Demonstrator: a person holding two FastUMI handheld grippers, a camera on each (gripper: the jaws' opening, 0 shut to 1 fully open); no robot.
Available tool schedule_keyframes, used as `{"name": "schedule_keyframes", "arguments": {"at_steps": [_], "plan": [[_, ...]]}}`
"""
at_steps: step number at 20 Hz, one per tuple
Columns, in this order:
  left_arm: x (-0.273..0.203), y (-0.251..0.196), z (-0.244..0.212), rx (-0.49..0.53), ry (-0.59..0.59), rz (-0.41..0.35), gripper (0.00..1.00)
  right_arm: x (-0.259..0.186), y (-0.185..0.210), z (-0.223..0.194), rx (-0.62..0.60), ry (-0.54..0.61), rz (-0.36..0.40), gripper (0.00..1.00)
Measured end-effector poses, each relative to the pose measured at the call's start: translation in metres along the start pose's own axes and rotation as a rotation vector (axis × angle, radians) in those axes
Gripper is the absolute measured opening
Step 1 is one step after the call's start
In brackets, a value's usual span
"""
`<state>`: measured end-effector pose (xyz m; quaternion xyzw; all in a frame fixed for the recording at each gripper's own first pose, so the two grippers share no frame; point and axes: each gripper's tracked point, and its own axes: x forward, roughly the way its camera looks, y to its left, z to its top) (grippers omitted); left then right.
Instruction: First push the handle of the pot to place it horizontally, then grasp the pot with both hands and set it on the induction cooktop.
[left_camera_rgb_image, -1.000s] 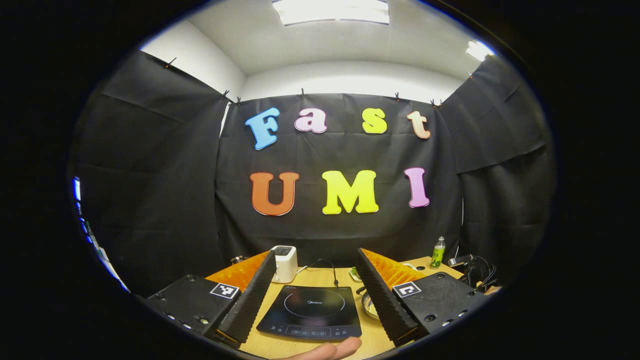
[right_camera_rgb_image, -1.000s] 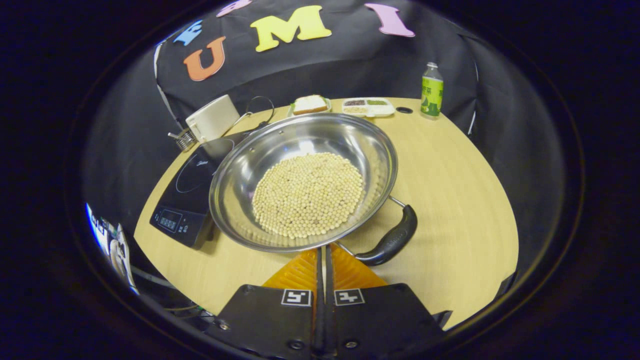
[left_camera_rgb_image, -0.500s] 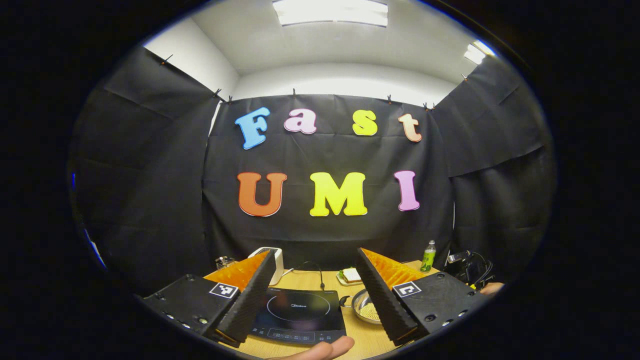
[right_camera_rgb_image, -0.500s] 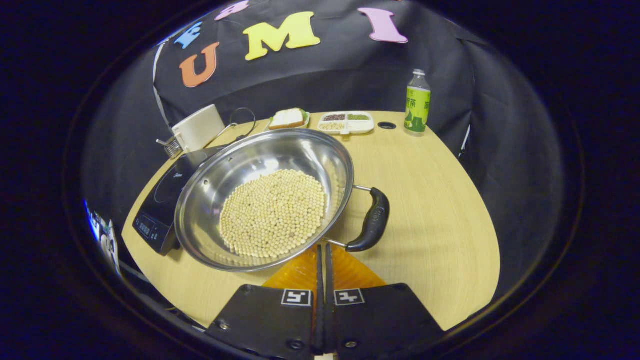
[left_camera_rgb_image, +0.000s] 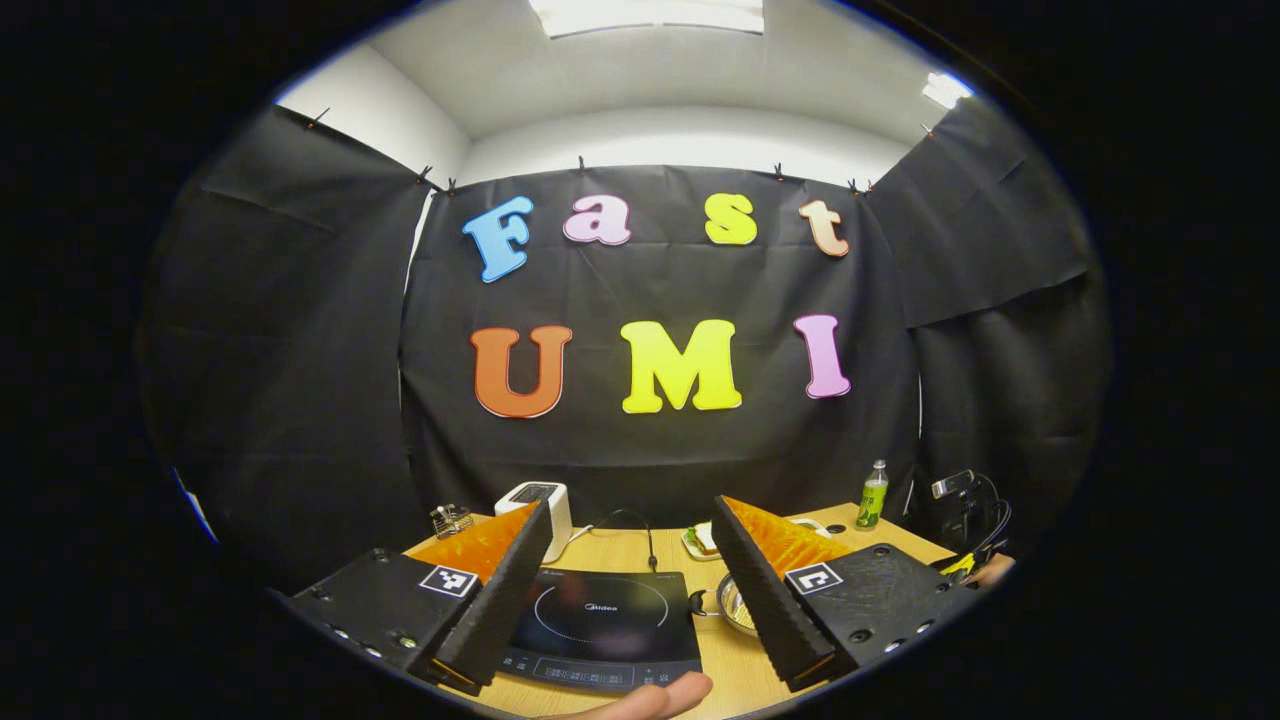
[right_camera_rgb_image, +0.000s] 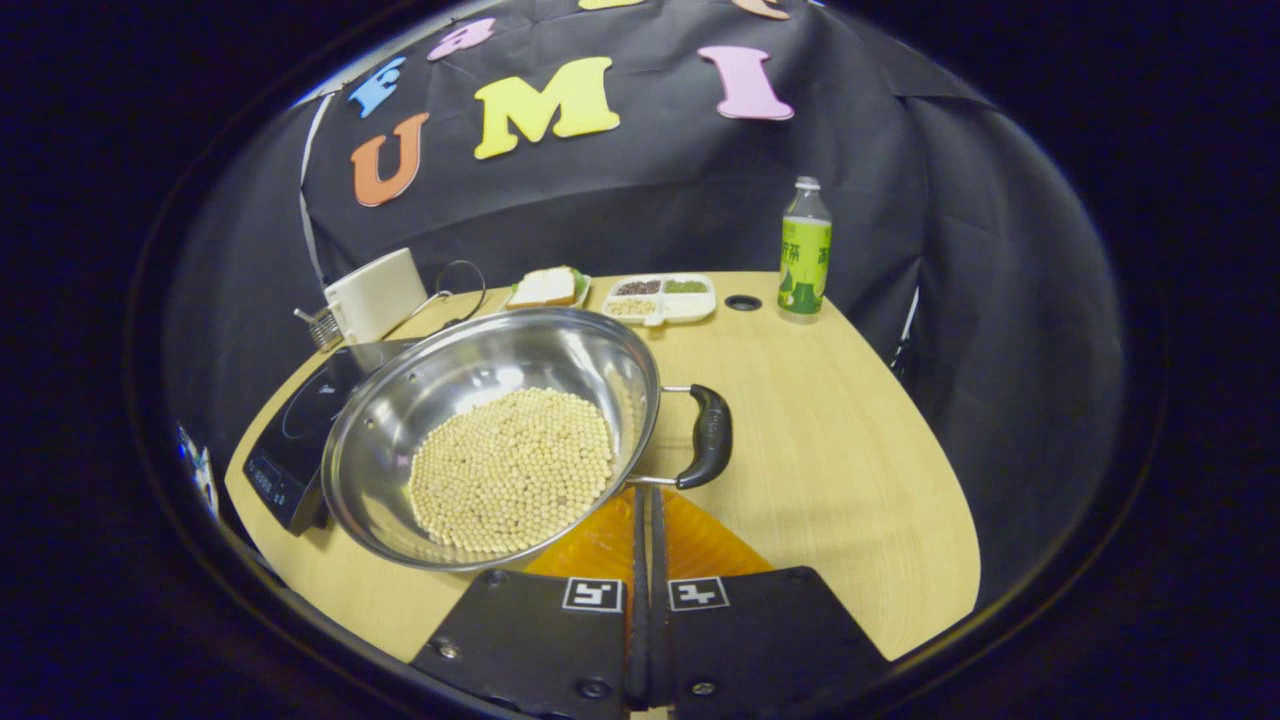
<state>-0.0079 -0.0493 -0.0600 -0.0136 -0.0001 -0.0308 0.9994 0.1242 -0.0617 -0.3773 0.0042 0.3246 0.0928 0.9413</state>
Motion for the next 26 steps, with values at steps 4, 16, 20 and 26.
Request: {"name": "schedule_keyframes", "arguments": {"at_steps": [4, 16, 20, 26], "plan": [[0.011, -0.007, -0.014, -0.013, 0.03, -0.006, 0.96, -0.033, -0.003, 0.038, -0.03, -0.172, -0.058, 0.04], [0.054, -0.043, -0.081, -0.032, 0.172, -0.098, 0.96, -0.1, 0.008, 0.092, -0.066, -0.327, -0.119, 1.0], [0.076, -0.061, -0.114, -0.026, 0.244, -0.127, 0.96, -0.099, 0.003, 0.1, -0.028, -0.302, -0.115, 1.0], [0.112, -0.083, -0.17, -0.026, 0.378, -0.16, 0.97, -0.079, -0.015, 0.105, 0.006, -0.244, -0.132, 1.0]]}}
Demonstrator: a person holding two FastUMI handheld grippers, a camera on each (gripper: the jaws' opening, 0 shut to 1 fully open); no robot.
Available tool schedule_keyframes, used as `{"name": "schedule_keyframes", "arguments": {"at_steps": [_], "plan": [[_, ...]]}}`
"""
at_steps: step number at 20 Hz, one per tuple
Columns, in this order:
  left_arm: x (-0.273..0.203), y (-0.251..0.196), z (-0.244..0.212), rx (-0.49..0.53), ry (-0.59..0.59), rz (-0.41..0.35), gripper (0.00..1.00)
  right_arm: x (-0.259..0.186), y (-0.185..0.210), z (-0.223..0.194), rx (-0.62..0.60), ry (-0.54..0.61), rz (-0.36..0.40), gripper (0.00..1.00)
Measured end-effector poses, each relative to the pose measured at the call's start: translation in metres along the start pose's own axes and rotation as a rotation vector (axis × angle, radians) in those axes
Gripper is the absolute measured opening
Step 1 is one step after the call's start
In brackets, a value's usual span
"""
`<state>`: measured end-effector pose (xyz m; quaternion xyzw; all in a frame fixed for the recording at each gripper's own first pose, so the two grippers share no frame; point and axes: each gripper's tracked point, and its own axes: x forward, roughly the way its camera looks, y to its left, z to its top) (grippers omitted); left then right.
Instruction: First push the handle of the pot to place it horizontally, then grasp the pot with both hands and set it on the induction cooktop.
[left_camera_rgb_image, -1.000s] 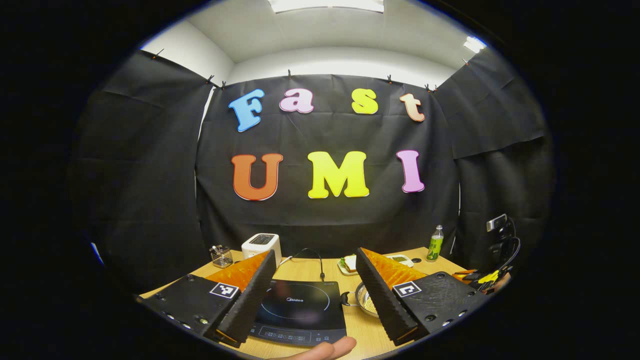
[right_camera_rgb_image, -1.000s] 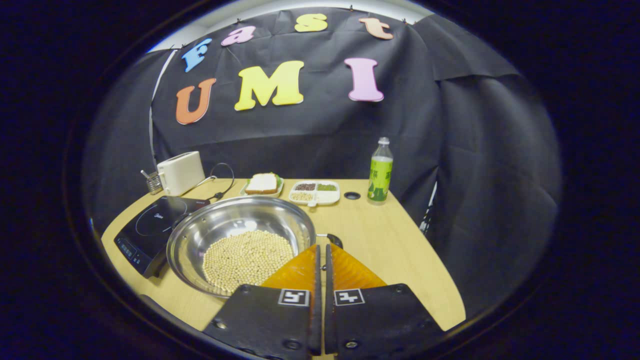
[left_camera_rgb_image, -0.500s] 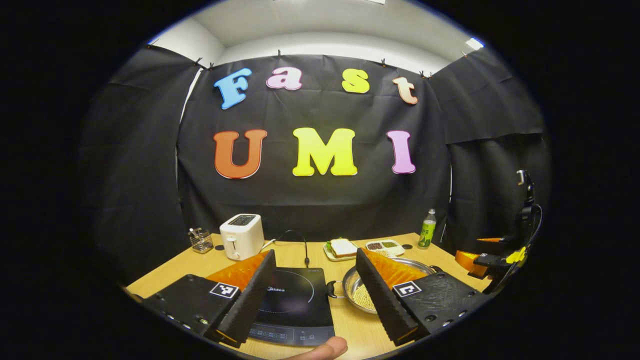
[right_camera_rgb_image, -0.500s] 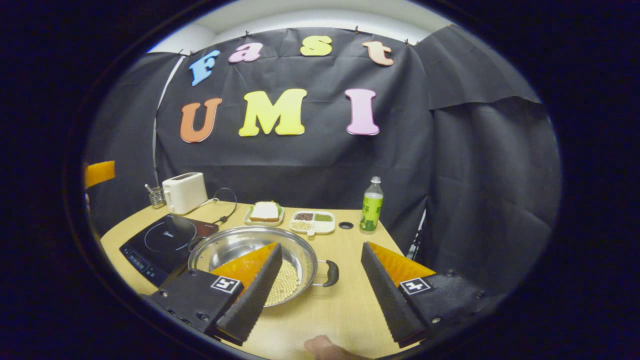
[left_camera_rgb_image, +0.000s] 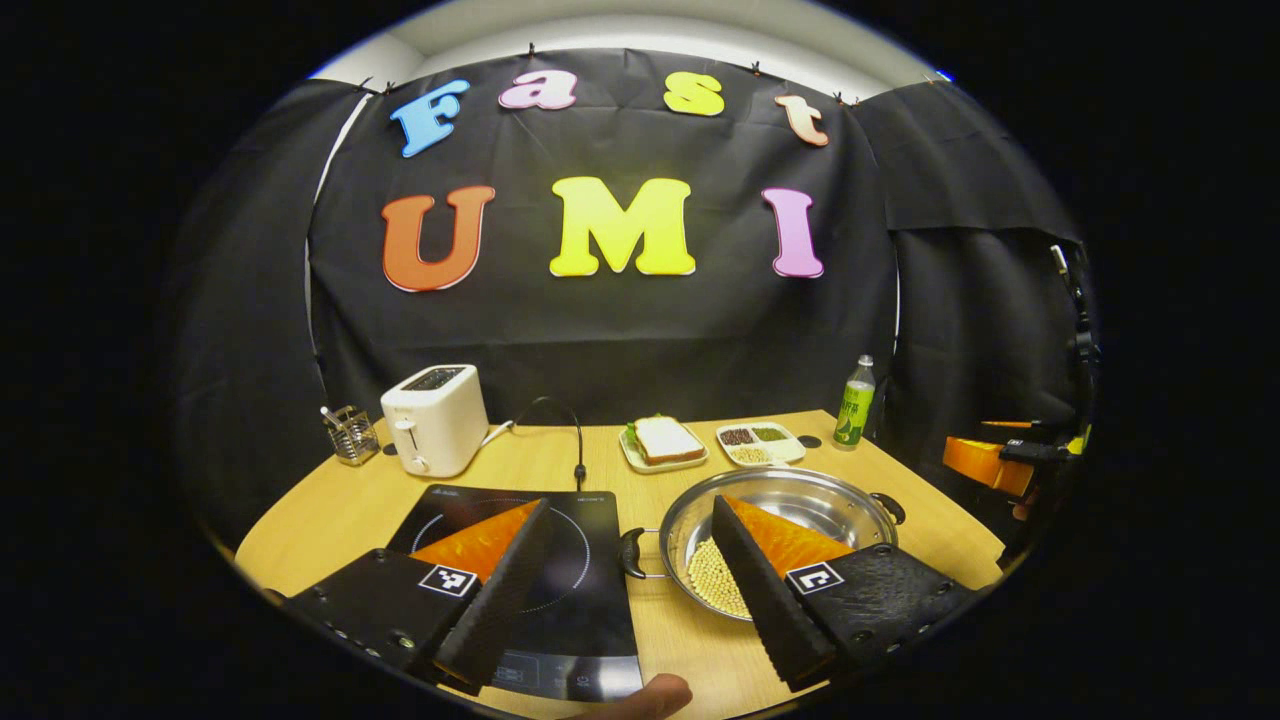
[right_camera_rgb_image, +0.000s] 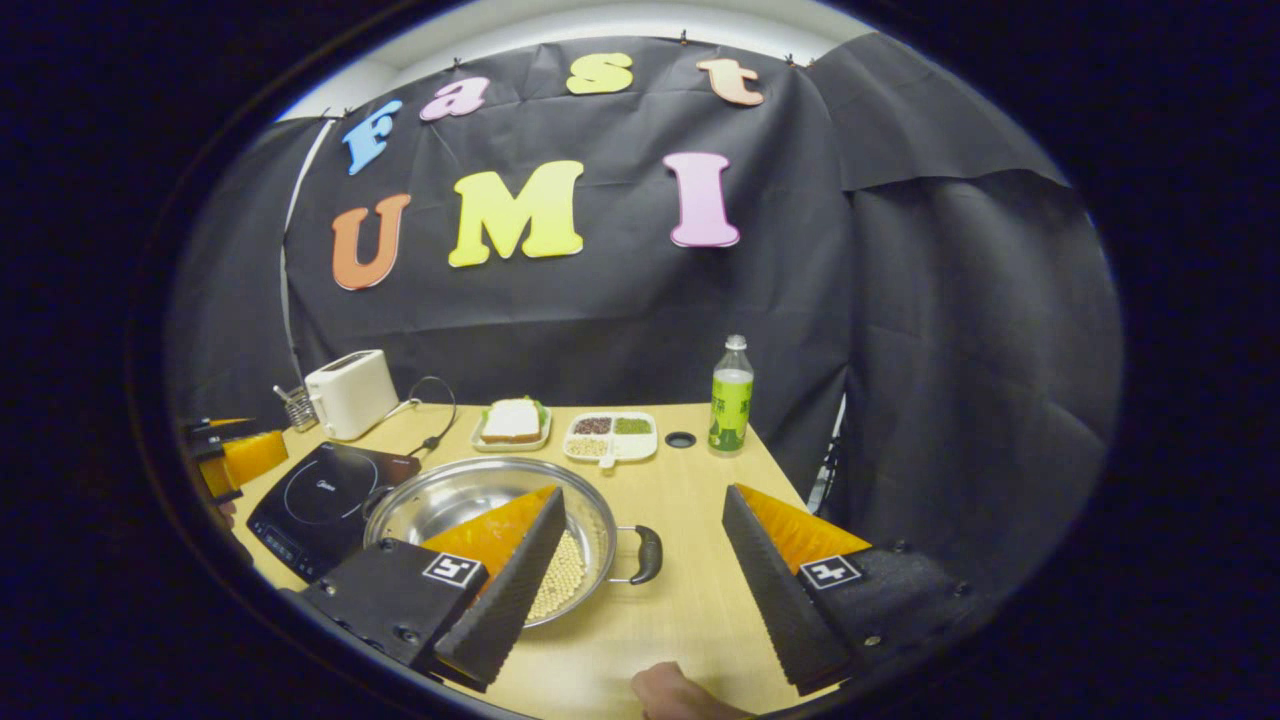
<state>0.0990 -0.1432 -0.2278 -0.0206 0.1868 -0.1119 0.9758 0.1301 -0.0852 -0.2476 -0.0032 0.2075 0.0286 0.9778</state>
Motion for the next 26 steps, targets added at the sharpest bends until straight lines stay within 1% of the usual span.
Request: {"name": "schedule_keyframes", "arguments": {"at_steps": [3, 5, 8, 12, 14, 16, 18, 19, 20, 21, 22, 23, 24, 25, 26], "plan": [[0.025, -0.009, -0.028, -0.01, 0.099, -0.019, 0.96, 0.015, -0.004, -0.005, 0.015, 0.036, -0.005, 1.0], [0.04, -0.014, -0.039, -0.012, 0.148, -0.03, 0.97, 0.027, -0.004, -0.015, 0.015, 0.083, -0.002, 1.0], [0.059, -0.018, -0.053, -0.022, 0.205, -0.041, 0.96, 0.046, 0.002, -0.034, 0.025, 0.163, 0.027, 1.0], [0.081, -0.012, -0.077, -0.008, 0.291, -0.014, 0.96, 0.072, 0.0, -0.064, 0.053, 0.259, 0.029, 1.0], [0.09, -0.007, -0.087, -0.008, 0.321, 0.001, 0.96, 0.082, 0.002, -0.079, 0.073, 0.296, 0.045, 1.0], [0.098, -0.005, -0.096, -0.014, 0.352, -0.011, 0.96, 0.09, -0.003, -0.096, 0.077, 0.343, 0.041, 0.99], [0.103, -0.003, -0.1, -0.022, 0.37, -0.016, 0.96, 0.096, 0.001, -0.1, 0.083, 0.361, 0.059, 1.0], [0.106, -0.003, -0.1, -0.037, 0.373, -0.02, 0.92, 0.097, 0.002, -0.102, 0.089, 0.365, 0.065, 0.99], [0.108, -0.008, -0.104, -0.066, 0.389, -0.04, 0.89, 0.098, 0.005, -0.101, 0.096, 0.363, 0.07, 0.98], [0.106, -0.009, -0.11, -0.088, 0.422, -0.039, 0.78, 0.099, 0.006, -0.101, 0.096, 0.365, 0.074, 0.97], [0.11, -0.006, -0.107, -0.084, 0.407, -0.039, 0.71, 0.1, 0.007, -0.102, 0.099, 0.365, 0.074, 0.93], [0.109, -0.006, -0.109, -0.075, 0.416, -0.046, 0.64, 0.101, 0.007, -0.104, 0.1, 0.372, 0.072, 0.91], [0.108, -0.005, -0.109, -0.064, 0.414, -0.052, 0.65, 0.102, 0.009, -0.106, 0.106, 0.382, 0.077, 0.84], [0.107, -0.005, -0.109, -0.059, 0.416, -0.054, 0.65, 0.102, 0.013, -0.108, 0.117, 0.392, 0.088, 0.84], [0.108, -0.006, -0.109, -0.052, 0.414, -0.059, 0.65, 0.102, 0.019, -0.113, 0.137, 0.41, 0.105, 0.78]]}}
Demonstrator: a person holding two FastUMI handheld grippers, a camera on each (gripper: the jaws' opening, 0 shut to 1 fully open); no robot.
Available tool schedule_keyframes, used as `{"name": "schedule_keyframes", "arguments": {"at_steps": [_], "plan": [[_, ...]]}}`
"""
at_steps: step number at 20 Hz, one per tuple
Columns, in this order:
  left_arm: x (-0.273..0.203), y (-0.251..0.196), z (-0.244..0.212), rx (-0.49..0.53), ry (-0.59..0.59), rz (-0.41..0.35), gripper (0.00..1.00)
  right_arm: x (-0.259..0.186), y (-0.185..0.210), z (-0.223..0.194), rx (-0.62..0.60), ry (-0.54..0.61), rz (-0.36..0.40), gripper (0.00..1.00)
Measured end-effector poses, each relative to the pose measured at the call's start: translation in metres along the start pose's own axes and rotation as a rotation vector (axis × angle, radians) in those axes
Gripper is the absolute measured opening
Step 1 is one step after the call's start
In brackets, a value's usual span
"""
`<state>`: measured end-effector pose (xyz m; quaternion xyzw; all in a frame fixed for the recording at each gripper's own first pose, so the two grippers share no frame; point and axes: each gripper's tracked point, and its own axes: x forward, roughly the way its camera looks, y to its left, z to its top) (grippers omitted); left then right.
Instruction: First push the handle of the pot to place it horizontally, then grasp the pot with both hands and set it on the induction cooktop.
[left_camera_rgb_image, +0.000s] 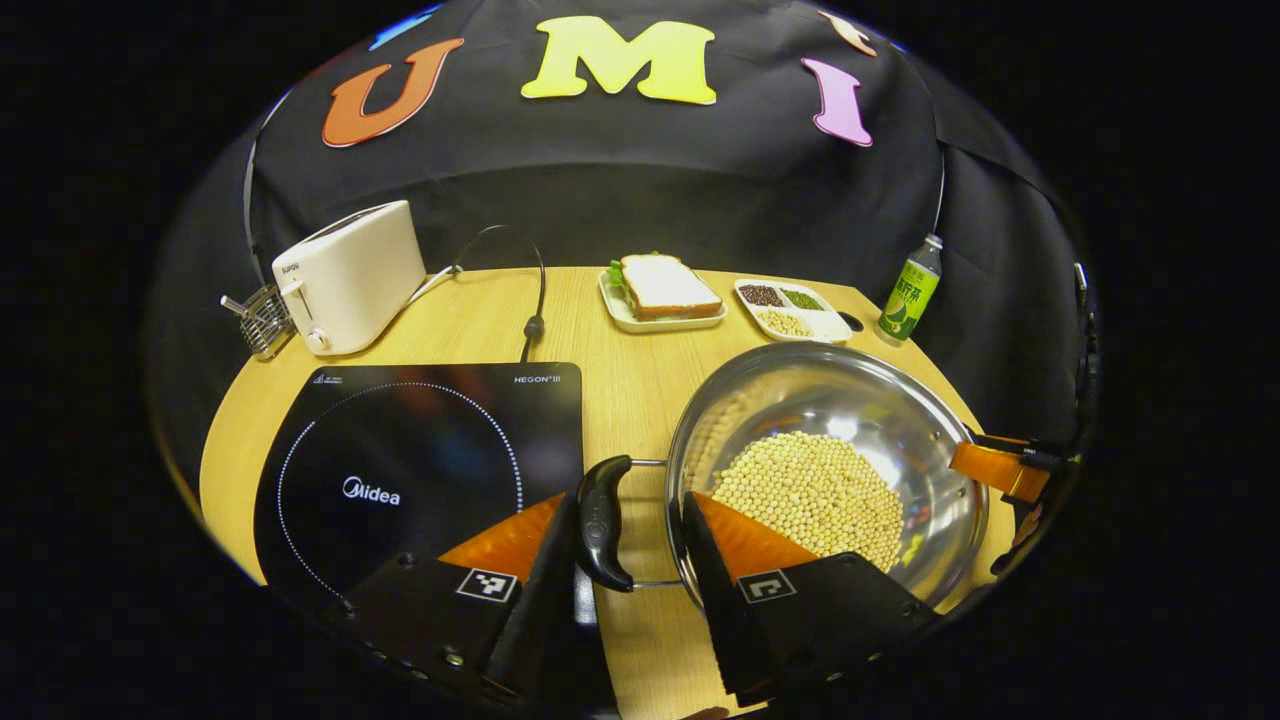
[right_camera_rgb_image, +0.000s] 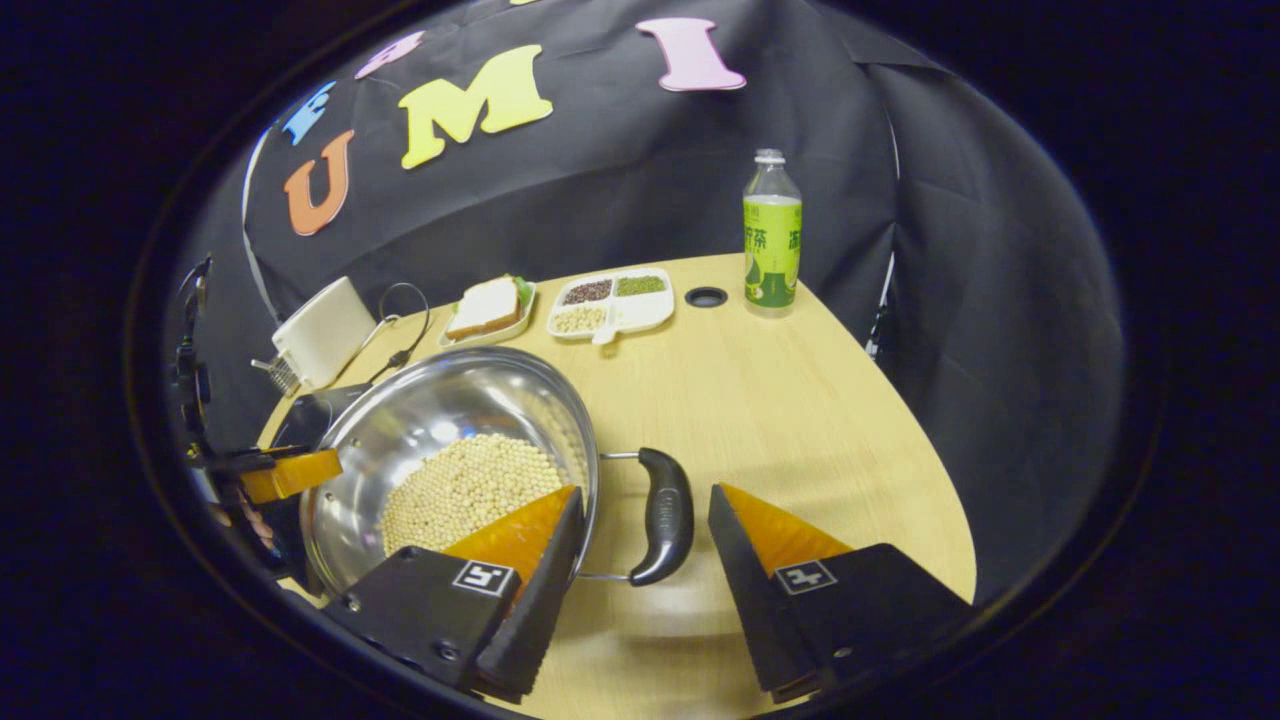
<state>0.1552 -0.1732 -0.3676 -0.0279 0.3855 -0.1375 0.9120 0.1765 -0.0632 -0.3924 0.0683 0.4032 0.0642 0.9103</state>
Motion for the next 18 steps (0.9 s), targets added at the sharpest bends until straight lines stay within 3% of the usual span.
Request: {"name": "schedule_keyframes", "arguments": {"at_steps": [2, 3, 4, 5, 11, 12, 13, 18], "plan": [[0.001, 0.0, 0.0, -0.003, -0.001, 0.0, 0.64, -0.001, 0.0, 0.0, 0.003, -0.01, -0.013, 0.65], [0.001, 0.001, 0.0, -0.01, -0.004, 0.0, 0.72, 0.0, -0.001, 0.001, 0.0, -0.008, -0.017, 0.63], [0.0, 0.0, 0.0, -0.018, -0.008, 0.0, 0.71, 0.0, -0.001, 0.0, 0.006, -0.003, -0.023, 0.62], [0.0, 0.0, 0.0, -0.011, -0.012, -0.001, 0.59, -0.003, -0.001, -0.002, 0.01, 0.003, -0.03, 0.61], [-0.017, -0.004, -0.01, -0.017, -0.001, -0.015, 0.53, -0.024, 0.001, -0.007, 0.041, -0.014, -0.052, 0.58], [-0.018, -0.005, -0.011, -0.026, -0.004, -0.018, 0.63, -0.03, 0.003, -0.008, 0.037, -0.02, -0.054, 0.58], [-0.023, -0.004, -0.01, -0.018, -0.013, -0.019, 0.54, -0.037, 0.004, -0.008, 0.025, -0.028, -0.059, 0.57], [-0.06, 0.004, 0.002, -0.01, -0.07, -0.019, 0.53, -0.073, 0.022, 0.0, 0.001, -0.072, -0.056, 0.58]]}}
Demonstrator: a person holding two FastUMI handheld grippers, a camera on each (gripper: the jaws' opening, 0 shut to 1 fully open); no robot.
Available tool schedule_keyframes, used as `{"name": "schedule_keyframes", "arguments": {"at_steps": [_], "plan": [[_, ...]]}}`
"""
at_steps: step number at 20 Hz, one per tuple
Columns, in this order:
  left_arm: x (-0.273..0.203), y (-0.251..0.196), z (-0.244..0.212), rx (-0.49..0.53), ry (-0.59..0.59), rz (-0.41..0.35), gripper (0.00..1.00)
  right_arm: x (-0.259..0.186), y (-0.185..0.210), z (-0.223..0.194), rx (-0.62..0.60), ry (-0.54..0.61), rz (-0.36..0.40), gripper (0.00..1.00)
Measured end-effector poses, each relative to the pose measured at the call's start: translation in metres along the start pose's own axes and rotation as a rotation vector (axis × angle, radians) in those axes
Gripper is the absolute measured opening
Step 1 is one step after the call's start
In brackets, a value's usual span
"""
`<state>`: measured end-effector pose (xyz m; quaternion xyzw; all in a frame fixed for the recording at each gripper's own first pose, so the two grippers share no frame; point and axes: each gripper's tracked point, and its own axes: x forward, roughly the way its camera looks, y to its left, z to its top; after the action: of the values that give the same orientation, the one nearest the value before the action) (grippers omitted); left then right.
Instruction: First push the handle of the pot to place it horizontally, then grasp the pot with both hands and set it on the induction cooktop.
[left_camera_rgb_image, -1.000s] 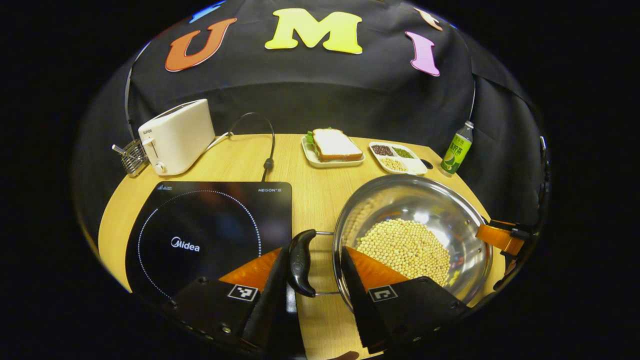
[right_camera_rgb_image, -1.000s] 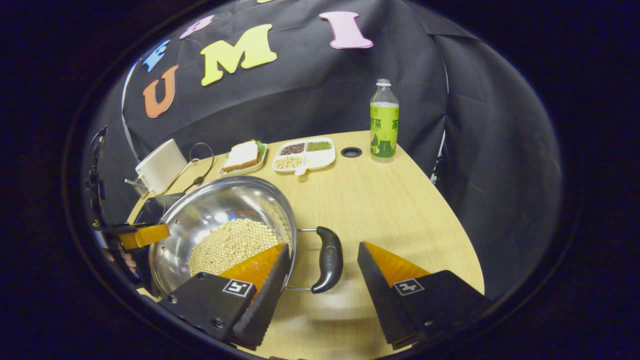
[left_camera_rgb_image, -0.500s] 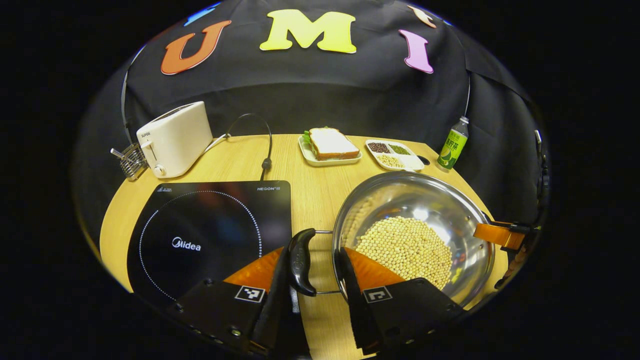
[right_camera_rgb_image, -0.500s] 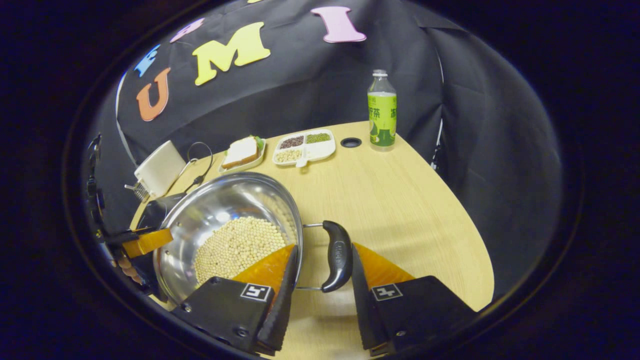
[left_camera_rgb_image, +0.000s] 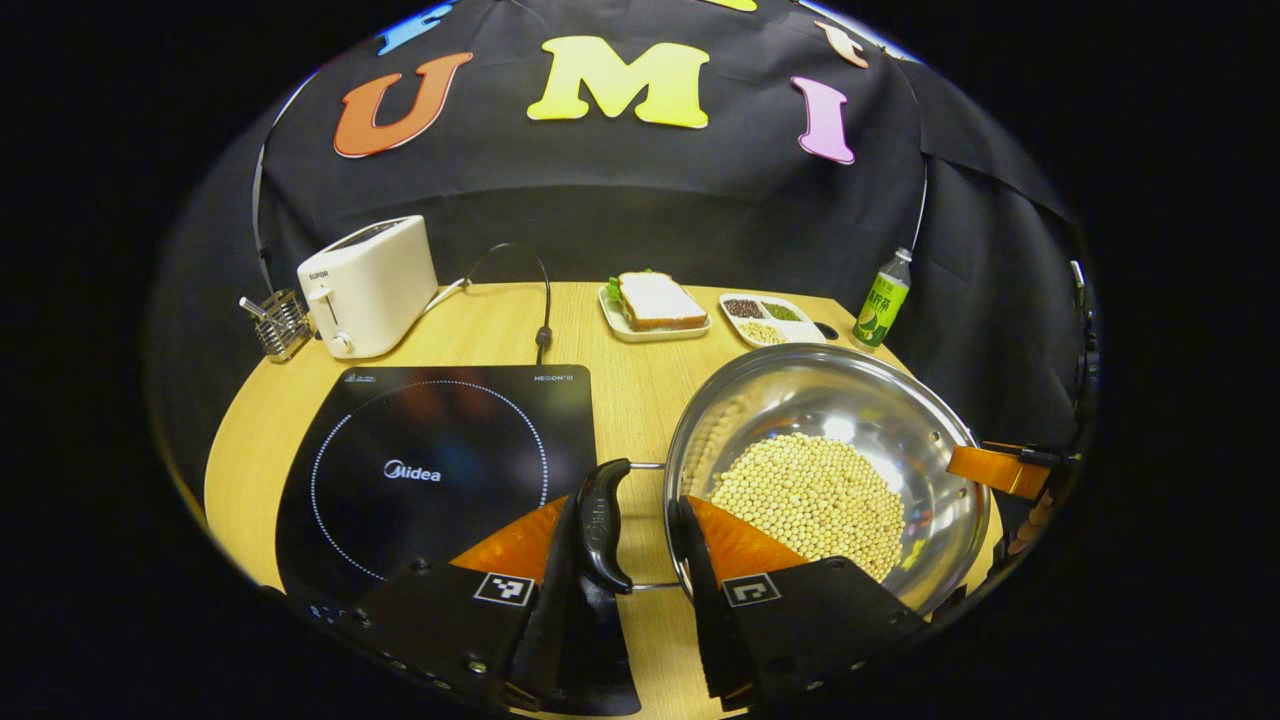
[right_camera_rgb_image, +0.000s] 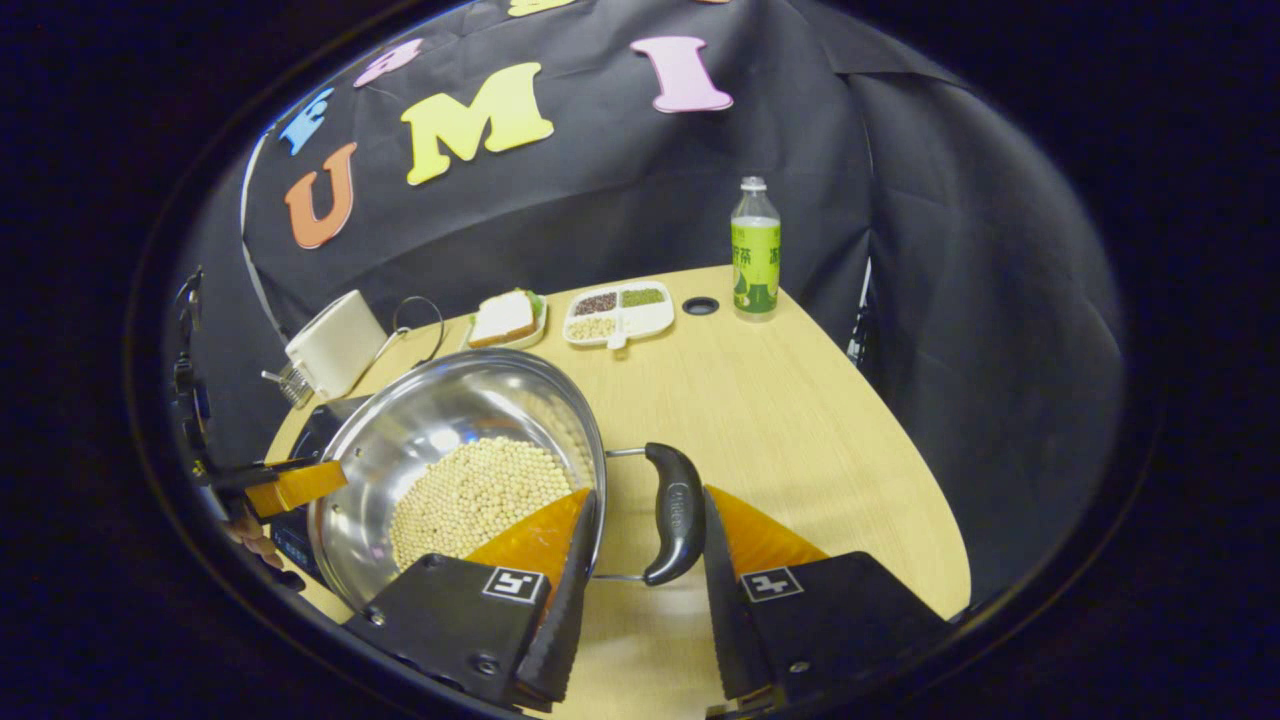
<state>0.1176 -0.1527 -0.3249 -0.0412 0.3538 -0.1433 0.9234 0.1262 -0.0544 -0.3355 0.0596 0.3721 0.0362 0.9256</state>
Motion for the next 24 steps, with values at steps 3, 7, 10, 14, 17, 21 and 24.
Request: {"name": "schedule_keyframes", "arguments": {"at_steps": [3, 7, 10, 14, 17, 21, 24], "plan": [[-0.025, 0.007, 0.012, -0.004, -0.035, 0.005, 0.53, -0.024, 0.014, 0.012, -0.012, -0.04, 0.007, 0.57], [-0.062, 0.025, 0.028, -0.004, -0.073, 0.024, 0.53, -0.052, 0.04, 0.022, -0.015, -0.059, 0.037, 0.58], [-0.09, 0.045, 0.04, 0.003, -0.111, 0.047, 0.53, -0.067, 0.066, 0.03, -0.026, -0.074, 0.07, 0.57], [-0.122, 0.079, 0.055, 0.005, -0.169, 0.083, 0.53, -0.08, 0.104, 0.039, -0.036, -0.084, 0.114, 0.57], [-0.136, 0.106, 0.058, -0.024, -0.192, 0.102, 0.53, -0.086, 0.136, 0.046, -0.066, -0.101, 0.13, 0.57], [-0.146, 0.142, 0.055, -0.054, -0.202, 0.13, 0.53, -0.08, 0.177, 0.044, -0.102, -0.1, 0.159, 0.57], [-0.145, 0.172, 0.057, -0.061, -0.225, 0.166, 0.53, -0.067, 0.207, 0.043, -0.108, -0.092, 0.184, 0.57]]}}
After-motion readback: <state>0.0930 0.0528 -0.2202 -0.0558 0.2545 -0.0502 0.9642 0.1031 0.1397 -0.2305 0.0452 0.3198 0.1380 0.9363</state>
